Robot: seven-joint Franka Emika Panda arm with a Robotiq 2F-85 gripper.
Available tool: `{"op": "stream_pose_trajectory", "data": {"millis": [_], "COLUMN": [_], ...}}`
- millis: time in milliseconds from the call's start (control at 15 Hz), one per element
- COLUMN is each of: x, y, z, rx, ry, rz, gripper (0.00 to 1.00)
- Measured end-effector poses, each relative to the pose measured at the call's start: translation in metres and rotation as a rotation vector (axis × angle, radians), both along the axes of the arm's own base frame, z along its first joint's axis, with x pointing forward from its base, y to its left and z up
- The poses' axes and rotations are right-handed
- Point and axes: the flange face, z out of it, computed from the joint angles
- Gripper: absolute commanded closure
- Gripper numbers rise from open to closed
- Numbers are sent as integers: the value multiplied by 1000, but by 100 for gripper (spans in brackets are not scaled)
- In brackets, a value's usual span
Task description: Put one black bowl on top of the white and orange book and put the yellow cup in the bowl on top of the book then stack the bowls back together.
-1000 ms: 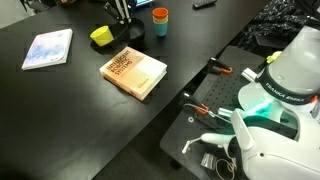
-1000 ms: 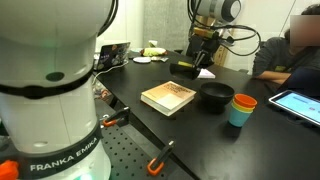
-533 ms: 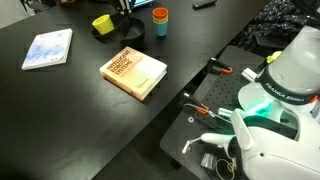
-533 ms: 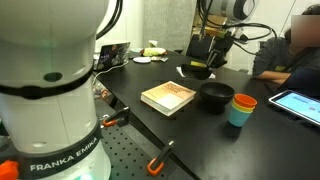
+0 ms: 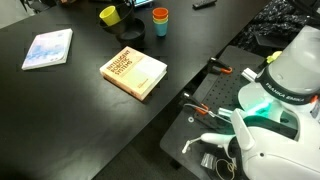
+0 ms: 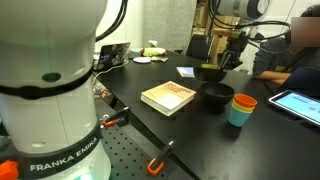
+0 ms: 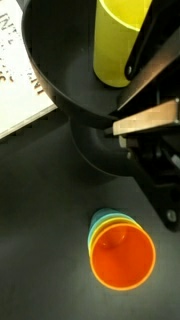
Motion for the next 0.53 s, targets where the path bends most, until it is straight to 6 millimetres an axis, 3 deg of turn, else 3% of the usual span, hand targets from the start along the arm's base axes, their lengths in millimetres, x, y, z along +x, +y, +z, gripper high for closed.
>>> {"op": "stream_pose_trajectory", "data": {"millis": [267, 533], "x": [3, 1], "y": [-27, -38], "z": [0, -18], "rx": [-24, -34], "ry": [-14, 4], "rz": [-30, -44], "gripper": [98, 97]}}
